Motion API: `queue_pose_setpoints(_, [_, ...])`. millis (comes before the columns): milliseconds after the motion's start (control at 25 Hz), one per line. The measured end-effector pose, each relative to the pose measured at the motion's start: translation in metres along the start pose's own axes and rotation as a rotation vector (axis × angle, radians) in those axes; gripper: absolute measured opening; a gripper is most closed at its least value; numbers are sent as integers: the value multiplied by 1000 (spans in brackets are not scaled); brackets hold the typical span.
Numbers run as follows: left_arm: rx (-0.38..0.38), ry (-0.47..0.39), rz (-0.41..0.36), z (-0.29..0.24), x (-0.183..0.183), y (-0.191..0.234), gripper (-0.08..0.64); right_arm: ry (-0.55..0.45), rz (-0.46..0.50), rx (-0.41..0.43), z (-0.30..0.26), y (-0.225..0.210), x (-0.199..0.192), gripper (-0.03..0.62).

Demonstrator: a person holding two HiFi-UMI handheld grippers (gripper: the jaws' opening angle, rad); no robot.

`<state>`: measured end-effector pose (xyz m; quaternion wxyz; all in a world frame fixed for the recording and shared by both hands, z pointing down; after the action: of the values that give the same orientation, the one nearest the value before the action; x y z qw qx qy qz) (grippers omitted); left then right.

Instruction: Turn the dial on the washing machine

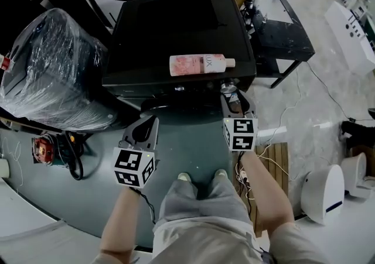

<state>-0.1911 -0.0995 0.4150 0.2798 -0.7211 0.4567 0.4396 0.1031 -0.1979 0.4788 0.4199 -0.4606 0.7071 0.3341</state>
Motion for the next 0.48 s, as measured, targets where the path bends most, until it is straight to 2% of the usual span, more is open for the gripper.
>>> queue_pose_setpoints(160, [-10, 13, -47, 15, 21, 0, 20, 5, 5, 95, 29, 9, 27, 160])
queue_pose_setpoints(240, [-11, 4, -32, 23, 31, 0, 20, -8, -18, 128, 44, 12, 42, 135])
queue_pose_setpoints(360, [-17, -20, 3, 33, 52, -1, 19, -43, -48, 150, 65, 12, 69, 106])
queue_pose_setpoints(480, [-9, -35, -50, 45, 75, -5, 19, -81, -55, 153, 86, 11, 97, 80])
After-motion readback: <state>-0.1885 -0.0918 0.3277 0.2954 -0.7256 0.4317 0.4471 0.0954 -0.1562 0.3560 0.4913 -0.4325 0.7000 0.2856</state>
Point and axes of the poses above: the fingertips, and each gripper's own axes: z backward along the fingers, y to its left, x out of its top, the point moved 10 cm from there along z, backward along the fingers, and after that the axes turned 3 degrees about y, right-handed, at the moved point
